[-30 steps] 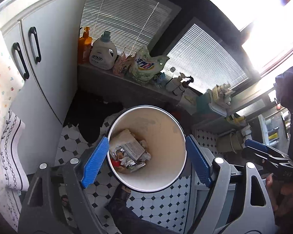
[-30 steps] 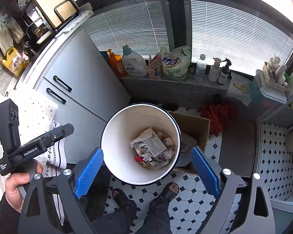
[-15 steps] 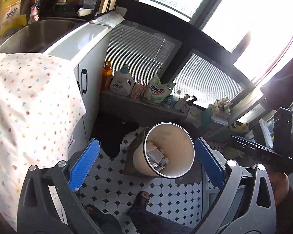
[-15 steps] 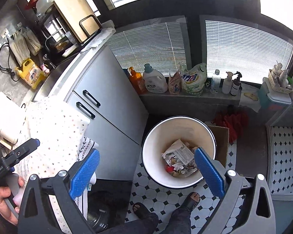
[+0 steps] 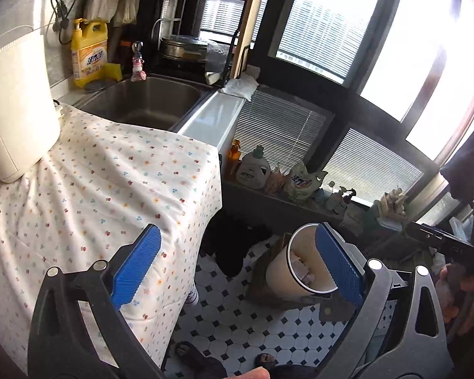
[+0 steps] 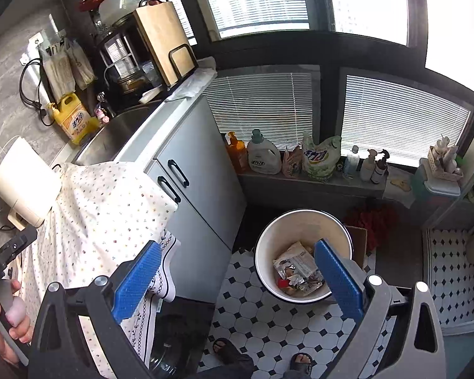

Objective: Collect trash

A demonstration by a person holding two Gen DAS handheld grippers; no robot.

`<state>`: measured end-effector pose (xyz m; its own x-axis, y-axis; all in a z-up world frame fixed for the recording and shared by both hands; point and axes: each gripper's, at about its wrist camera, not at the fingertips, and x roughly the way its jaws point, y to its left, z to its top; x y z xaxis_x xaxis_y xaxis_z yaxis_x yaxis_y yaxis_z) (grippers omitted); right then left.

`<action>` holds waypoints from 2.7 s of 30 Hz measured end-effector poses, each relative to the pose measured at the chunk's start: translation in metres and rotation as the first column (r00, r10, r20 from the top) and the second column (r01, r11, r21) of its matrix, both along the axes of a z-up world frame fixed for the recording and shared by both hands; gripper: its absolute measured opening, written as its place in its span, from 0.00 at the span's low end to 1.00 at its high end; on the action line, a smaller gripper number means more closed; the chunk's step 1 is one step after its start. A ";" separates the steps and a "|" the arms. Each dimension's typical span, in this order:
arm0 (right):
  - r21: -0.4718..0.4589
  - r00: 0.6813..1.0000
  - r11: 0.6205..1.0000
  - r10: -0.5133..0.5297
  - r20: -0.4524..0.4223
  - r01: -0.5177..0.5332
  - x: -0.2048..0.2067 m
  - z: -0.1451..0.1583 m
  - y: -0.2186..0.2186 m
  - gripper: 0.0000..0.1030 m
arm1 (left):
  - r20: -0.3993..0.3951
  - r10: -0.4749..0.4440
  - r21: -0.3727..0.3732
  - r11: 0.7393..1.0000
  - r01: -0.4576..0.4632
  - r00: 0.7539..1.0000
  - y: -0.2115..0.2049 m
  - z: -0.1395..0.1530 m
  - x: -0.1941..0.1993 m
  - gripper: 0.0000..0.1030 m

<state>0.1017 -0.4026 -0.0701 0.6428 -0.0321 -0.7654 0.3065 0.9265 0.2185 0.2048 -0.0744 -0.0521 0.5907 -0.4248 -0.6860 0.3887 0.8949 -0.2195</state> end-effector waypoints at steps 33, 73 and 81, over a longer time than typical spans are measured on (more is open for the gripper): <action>-0.099 0.864 0.877 0.480 0.149 -0.470 -0.085 0.091 0.028 0.92 | 0.205 0.504 -0.020 0.860 -0.511 0.839 0.036 0.089 -0.223 0.94; -0.075 0.838 0.857 0.514 0.182 -0.509 -0.103 0.088 0.011 0.92 | 0.215 0.548 -0.012 0.829 -0.559 0.808 0.005 0.097 -0.252 0.94; -0.072 0.841 0.860 0.509 0.183 -0.505 -0.103 0.088 0.010 0.92 | 0.203 0.548 -0.007 0.829 -0.559 0.811 0.007 0.096 -0.250 0.94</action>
